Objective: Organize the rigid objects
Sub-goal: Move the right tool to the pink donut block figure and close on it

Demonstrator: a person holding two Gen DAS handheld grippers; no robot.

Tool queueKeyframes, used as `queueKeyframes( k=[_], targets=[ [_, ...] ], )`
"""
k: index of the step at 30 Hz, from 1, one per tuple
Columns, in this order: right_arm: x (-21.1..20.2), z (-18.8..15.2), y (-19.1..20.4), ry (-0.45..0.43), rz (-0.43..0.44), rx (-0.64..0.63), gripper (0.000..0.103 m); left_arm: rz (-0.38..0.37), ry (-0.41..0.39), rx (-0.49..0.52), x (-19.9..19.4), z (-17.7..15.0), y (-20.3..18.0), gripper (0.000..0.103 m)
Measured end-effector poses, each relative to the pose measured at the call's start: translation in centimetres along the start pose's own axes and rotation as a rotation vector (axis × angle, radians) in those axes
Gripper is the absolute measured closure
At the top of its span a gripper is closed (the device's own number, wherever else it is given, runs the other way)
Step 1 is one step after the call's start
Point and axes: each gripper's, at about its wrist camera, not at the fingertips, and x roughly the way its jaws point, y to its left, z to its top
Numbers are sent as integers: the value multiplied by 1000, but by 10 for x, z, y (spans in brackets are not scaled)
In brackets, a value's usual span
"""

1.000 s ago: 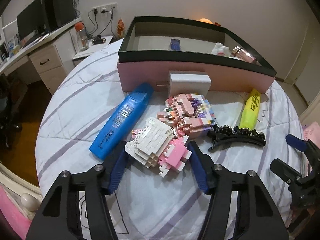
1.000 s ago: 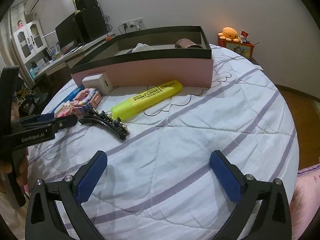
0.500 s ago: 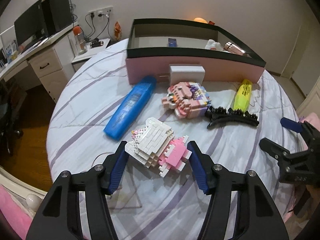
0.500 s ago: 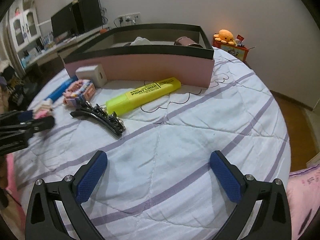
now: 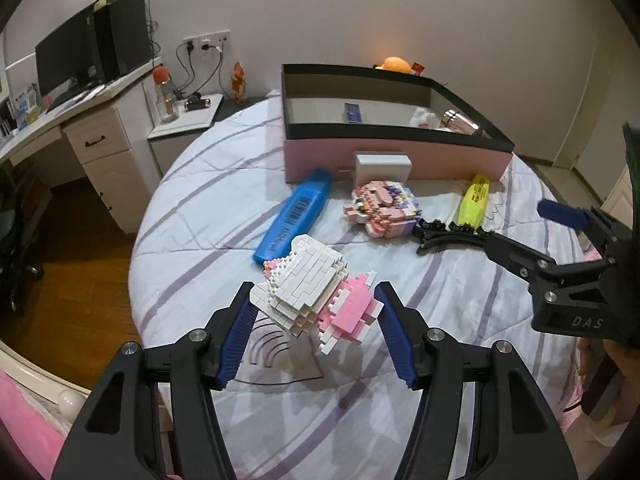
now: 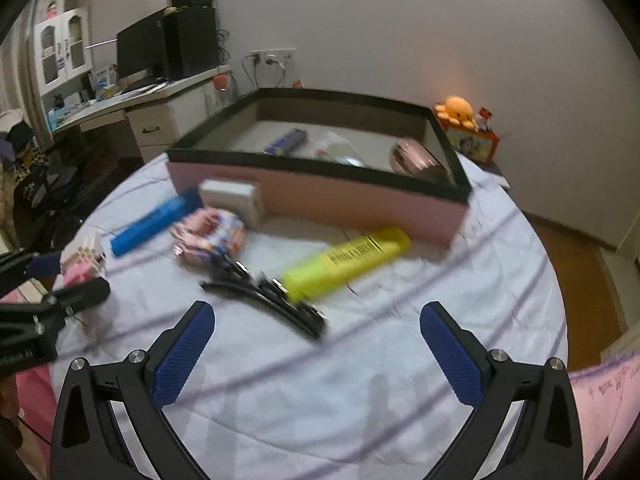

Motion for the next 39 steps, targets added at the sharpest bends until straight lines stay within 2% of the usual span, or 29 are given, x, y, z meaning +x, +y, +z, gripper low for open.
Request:
queueKeyframes(
  k=[8, 18, 23, 25, 26, 33, 39],
  targets=[
    [24, 23, 44, 26, 63, -82, 0, 2, 6, -11, -1, -5, 14, 42],
    [68, 33, 60, 99, 161, -68, 1, -24, 20, -18, 6, -7, 19, 42],
    [83, 30, 58, 132, 228, -50, 21, -25, 26, -16, 12, -4, 18, 42],
    [84, 32, 54, 129, 224, -49, 38, -28, 32, -15, 14, -3, 17, 42],
    [85, 33, 51, 132, 225, -46, 42, -27, 35, -13, 16, -3, 16, 42],
    [79, 32, 50, 139, 243, -73, 42, -33, 19, -8, 14, 3, 11, 42],
    [54, 33, 44, 96, 271, -65, 42, -11, -10, 15, 3, 13, 6, 42]
  ],
)
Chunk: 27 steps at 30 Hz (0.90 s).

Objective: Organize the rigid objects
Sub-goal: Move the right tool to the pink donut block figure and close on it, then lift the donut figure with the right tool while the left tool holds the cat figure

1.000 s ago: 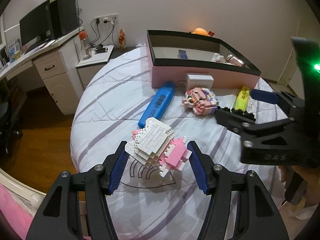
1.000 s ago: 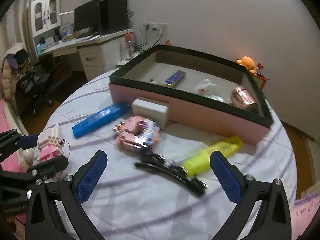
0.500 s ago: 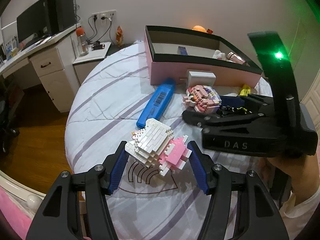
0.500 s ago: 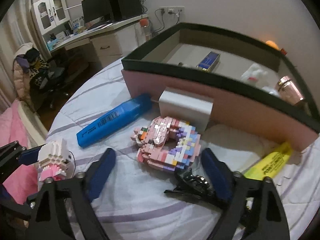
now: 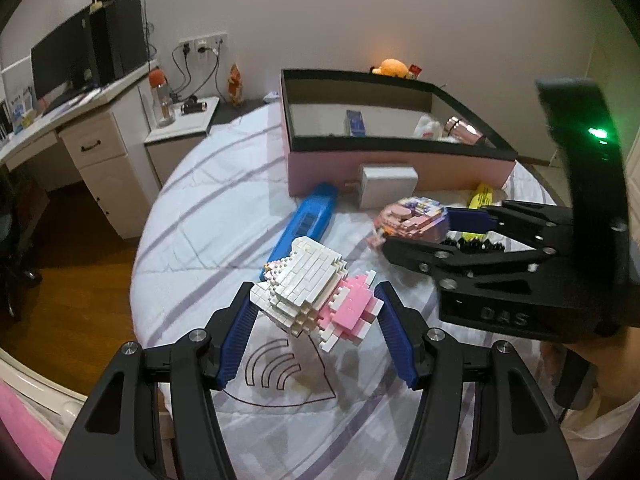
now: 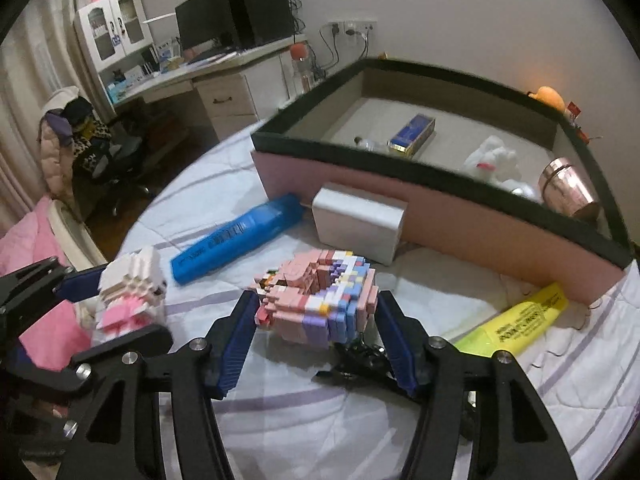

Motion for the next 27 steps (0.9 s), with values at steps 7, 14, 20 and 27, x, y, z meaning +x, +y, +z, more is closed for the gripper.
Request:
queueKeyframes(
  k=[7, 14, 20, 27],
  targets=[
    [-33, 4, -8, -53, 17, 1, 53, 21, -37, 41, -12, 15, -12, 42],
    [-29, -7, -19, -45, 26, 16, 45, 23, 0, 49, -2, 9, -19, 42],
    [-14, -7, -21, -39, 26, 21, 33, 22, 8, 57, 0, 6, -20, 42],
    [1, -2, -12, -19, 49, 0, 32, 22, 31, 59, 10, 2, -16, 42]
  ],
)
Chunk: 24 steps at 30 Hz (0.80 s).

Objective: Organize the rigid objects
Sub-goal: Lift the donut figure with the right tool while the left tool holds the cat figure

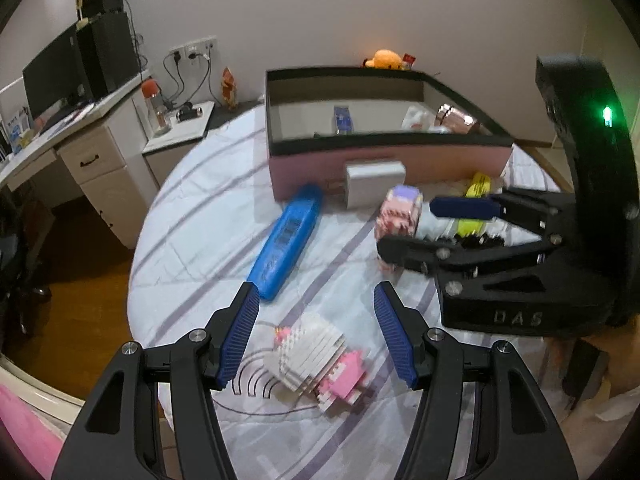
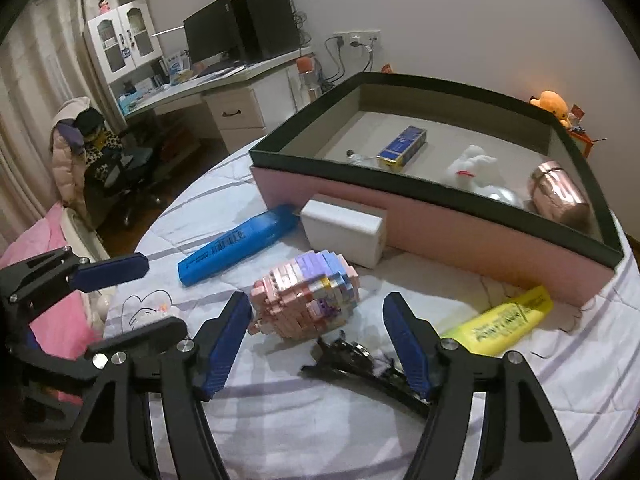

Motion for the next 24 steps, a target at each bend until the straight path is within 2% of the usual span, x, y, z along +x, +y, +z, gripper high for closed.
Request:
queueKeyframes(
  k=[6, 11, 15, 22, 24],
  targets=[
    [15, 4, 9, 27, 9, -31, 32, -37, 42, -28, 12, -18, 6, 41],
    [30, 3, 12, 55, 10, -45, 33, -51, 42, -37, 17, -20, 6, 41],
    [29, 3, 11, 55, 41, -31, 41, -68, 44, -59, 23, -21, 11, 47],
    [32, 6, 12, 53, 24, -17, 35, -54, 44, -29, 22, -22, 7, 47],
    [33, 7, 13, 46, 20, -11, 34, -46, 46, -26, 21, -22, 8, 55]
  ],
)
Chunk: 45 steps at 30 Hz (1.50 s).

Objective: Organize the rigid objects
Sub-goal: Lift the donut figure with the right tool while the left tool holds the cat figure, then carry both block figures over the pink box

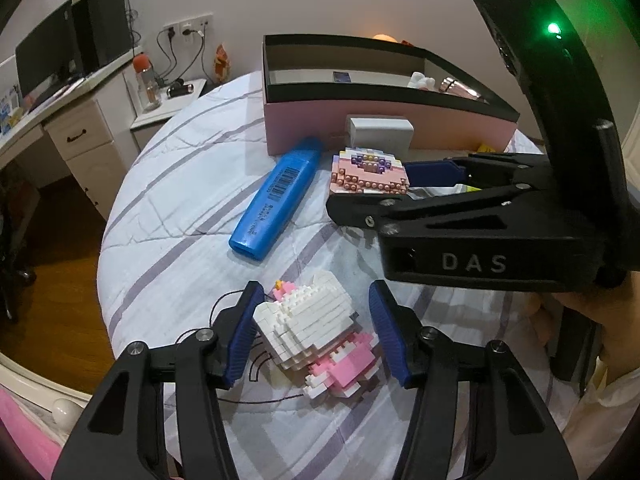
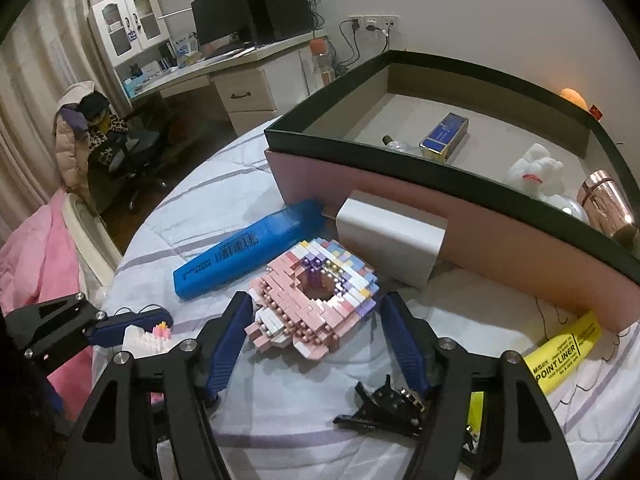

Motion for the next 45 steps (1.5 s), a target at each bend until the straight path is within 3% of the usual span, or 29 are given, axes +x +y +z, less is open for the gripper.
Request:
queueKeyframes(
  k=[11, 27, 37, 45],
  targets=[
    [-27, -8, -1, -35, 9, 9, 38, -21, 2, 5, -5, 3, 5, 55],
    [-83, -9, -21, -109, 0, 32, 38, -56, -90, 21, -37, 33, -3, 55],
    [-111, 10, -52, -163, -43, 47, 38, -50, -165, 134, -47, 95, -35, 55],
    [-100, 44, -87, -154, -93, 67, 38, -102, -137, 201, -18, 152, -48, 55]
  ],
)
